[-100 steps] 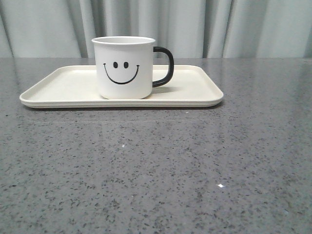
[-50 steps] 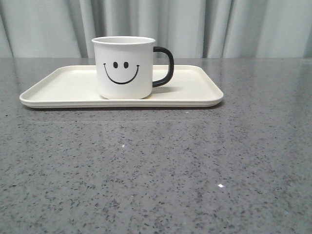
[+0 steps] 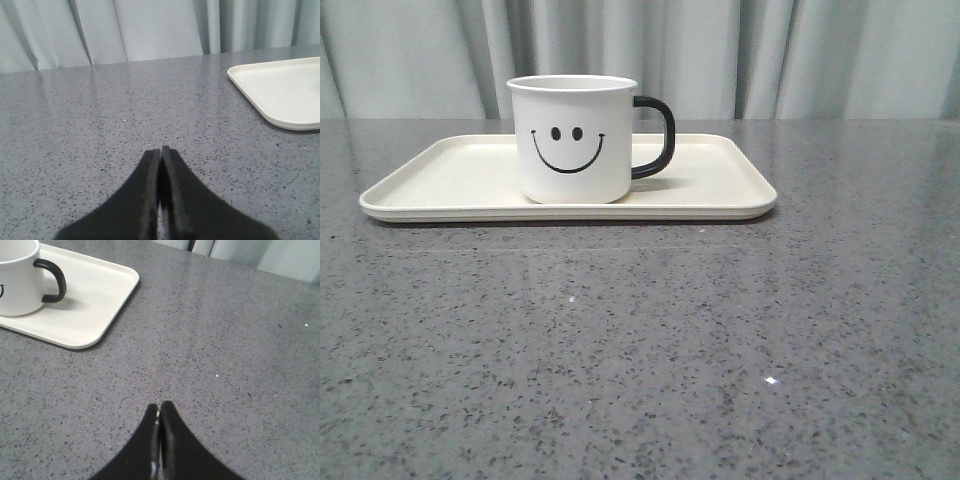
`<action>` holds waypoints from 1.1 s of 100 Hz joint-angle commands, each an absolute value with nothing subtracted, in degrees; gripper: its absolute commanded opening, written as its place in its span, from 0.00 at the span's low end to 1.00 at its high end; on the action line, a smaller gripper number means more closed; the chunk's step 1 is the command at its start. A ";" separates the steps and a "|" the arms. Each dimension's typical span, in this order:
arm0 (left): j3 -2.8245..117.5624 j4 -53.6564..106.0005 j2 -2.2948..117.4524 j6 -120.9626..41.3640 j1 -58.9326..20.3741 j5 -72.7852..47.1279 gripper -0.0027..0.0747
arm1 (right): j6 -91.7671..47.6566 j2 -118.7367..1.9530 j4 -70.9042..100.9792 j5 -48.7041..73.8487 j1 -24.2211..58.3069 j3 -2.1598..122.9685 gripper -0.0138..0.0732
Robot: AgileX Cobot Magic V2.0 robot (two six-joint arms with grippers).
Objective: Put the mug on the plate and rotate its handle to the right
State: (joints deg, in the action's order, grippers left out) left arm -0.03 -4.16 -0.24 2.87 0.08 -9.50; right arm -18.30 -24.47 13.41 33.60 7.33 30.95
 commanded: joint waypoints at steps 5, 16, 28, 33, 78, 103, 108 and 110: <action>-0.61 -4.11 -1.93 3.45 -0.34 -4.43 0.01 | -14.30 -22.18 9.47 22.43 7.00 28.04 0.08; -0.61 -4.11 -1.93 3.45 -0.34 -4.43 0.01 | -6.28 -18.73 3.83 18.93 7.00 23.47 0.08; -0.61 -4.11 -1.93 3.45 -0.34 -4.43 0.01 | 0.00 -15.26 0.00 18.68 7.07 18.95 0.08; -0.61 -4.11 -1.93 3.45 -0.34 -4.43 0.01 | 1.48 -13.77 -0.98 18.63 7.32 17.01 0.08; -0.61 -4.11 -1.93 3.45 -0.34 -4.43 0.01 | 2.12 -0.45 -1.20 12.60 7.35 2.81 0.08; -0.61 -4.11 -1.93 3.45 -0.34 -4.43 0.01 | 2.20 1.78 -1.20 8.50 7.30 -1.67 0.08; -0.61 -4.11 -1.93 3.45 -0.34 -4.43 0.01 | 2.20 1.78 -1.20 8.71 7.30 -1.59 0.08; -0.61 -4.11 -1.93 3.45 -0.34 -4.43 0.01 | 2.20 1.78 -1.26 8.39 7.30 -1.59 0.08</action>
State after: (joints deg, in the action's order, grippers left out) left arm -0.03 -4.16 -0.24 2.87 0.08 -9.50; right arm 2.21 0.63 -0.54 14.46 7.33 -1.51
